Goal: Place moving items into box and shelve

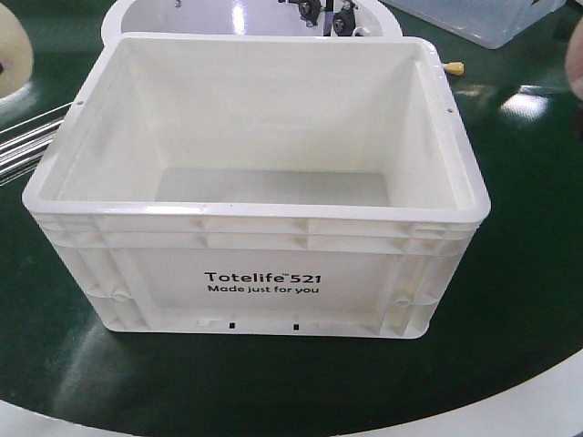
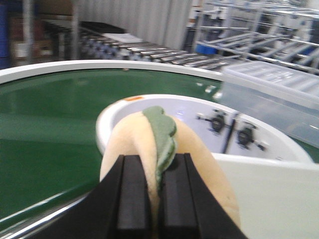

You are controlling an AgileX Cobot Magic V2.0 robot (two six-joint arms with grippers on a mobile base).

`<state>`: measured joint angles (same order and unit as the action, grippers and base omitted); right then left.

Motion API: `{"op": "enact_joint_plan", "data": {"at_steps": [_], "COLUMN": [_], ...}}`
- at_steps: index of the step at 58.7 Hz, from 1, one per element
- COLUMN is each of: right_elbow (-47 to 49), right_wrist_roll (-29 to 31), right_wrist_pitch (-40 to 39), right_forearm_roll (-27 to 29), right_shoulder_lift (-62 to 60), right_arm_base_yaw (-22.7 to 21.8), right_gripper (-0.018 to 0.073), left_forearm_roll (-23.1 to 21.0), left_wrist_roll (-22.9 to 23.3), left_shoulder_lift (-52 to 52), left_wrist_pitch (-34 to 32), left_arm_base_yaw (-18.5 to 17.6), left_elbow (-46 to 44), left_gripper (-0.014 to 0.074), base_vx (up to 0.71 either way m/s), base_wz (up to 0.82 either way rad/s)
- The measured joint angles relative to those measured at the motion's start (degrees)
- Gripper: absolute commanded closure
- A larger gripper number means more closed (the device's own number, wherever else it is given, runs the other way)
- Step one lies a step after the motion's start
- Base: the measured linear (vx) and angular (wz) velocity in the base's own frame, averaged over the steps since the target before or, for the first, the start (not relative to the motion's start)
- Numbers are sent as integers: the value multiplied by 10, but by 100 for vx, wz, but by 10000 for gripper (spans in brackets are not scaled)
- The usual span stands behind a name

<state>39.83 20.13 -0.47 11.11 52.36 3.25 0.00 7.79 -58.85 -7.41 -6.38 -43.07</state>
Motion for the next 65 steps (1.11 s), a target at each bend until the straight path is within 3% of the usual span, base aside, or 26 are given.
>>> {"op": "enact_joint_plan", "data": {"at_steps": [11, 20, 28, 35, 43, 50, 56, 65], "right_elbow": [0, 0, 0, 0, 0, 0, 0, 0], "right_wrist_roll": [2, 2, 2, 1, -2, -3, -3, 1], "right_wrist_pitch": [-45, -80, -112, -117, -123, -127, -130, -138], "right_forearm_roll": [0, 0, 0, 0, 2, 12, 33, 67], "right_shoulder_lift": [11, 40, 70, 82, 83, 83, 83, 83], "right_arm_base_yaw": [135, 226, 285, 300, 301, 301, 301, 300], "right_gripper": [565, 561, 478, 333, 85, -89, -151, -137], "left_forearm_roll": [48, 61, 64, 63, 63, 63, 63, 59], "left_wrist_roll": [0, 1, 2, 2, 2, 2, 2, 2], "left_shoulder_lift": [-6, -32, -57, -64, -64, -64, -64, -64], "left_wrist_pitch": [-28, -51, -69, -71, -74, -70, -68, -68], "left_arm_base_yaw": [-92, -149, -184, -190, -190, -190, -190, -190], "left_elbow": [1, 1, 1, 1, 1, 1, 1, 1], "left_gripper": [603, 597, 510, 359, 138, 4, -41, -24], "base_vx": [0, 0, 0, 0, 0, 0, 0, 0], "base_wz": [0, 0, 0, 0, 0, 0, 0, 0]}}
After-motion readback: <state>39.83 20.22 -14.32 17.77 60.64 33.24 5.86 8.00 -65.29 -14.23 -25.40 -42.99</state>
